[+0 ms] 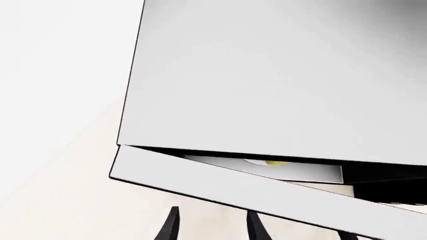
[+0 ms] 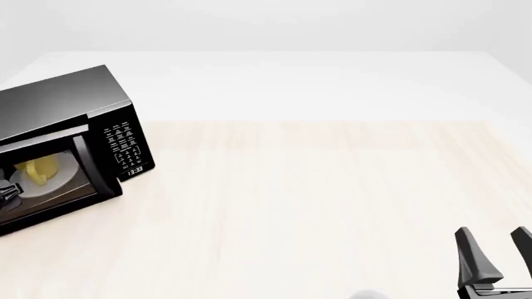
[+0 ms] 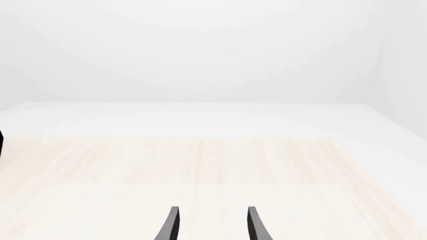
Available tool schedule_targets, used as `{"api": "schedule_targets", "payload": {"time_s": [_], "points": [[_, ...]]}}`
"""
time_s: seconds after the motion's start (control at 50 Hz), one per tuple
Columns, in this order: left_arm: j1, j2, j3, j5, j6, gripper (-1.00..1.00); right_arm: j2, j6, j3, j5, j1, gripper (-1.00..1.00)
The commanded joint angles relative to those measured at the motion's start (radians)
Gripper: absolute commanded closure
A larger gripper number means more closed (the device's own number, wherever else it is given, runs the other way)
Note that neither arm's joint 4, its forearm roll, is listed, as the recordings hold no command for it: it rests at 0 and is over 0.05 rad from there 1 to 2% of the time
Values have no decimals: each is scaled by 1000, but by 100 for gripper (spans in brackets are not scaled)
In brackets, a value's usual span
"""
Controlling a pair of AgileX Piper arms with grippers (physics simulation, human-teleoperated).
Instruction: Put the yellow and white mug in the microwave and close it.
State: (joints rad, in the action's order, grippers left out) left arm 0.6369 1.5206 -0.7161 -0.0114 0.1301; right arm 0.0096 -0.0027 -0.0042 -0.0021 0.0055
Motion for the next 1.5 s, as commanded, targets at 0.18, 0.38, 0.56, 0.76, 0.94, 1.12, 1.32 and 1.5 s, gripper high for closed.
{"api": "schedule_targets", "payload": {"time_s": [0.18,0.38,0.56,0.76,0.94,1.12,1.32,1.5], "points": [[-24,27,-64,10,8,-100,0,0,0,0,0,-100],[-39,55,-86,26,11,-100,0,0,0,0,0,-100],[-44,79,-114,29,47,-100,0,0,0,0,0,-100],[-39,77,-111,26,74,-100,0,0,0,0,0,-100],[-69,13,-70,21,77,-100,0,0,0,0,0,-100],[-77,-47,-32,7,84,-100,0,0,0,0,0,-100],[-65,-125,8,-11,78,-100,0,0,0,0,0,-100],[-42,-204,17,-30,48,-100,0,0,0,0,0,-100]]}}
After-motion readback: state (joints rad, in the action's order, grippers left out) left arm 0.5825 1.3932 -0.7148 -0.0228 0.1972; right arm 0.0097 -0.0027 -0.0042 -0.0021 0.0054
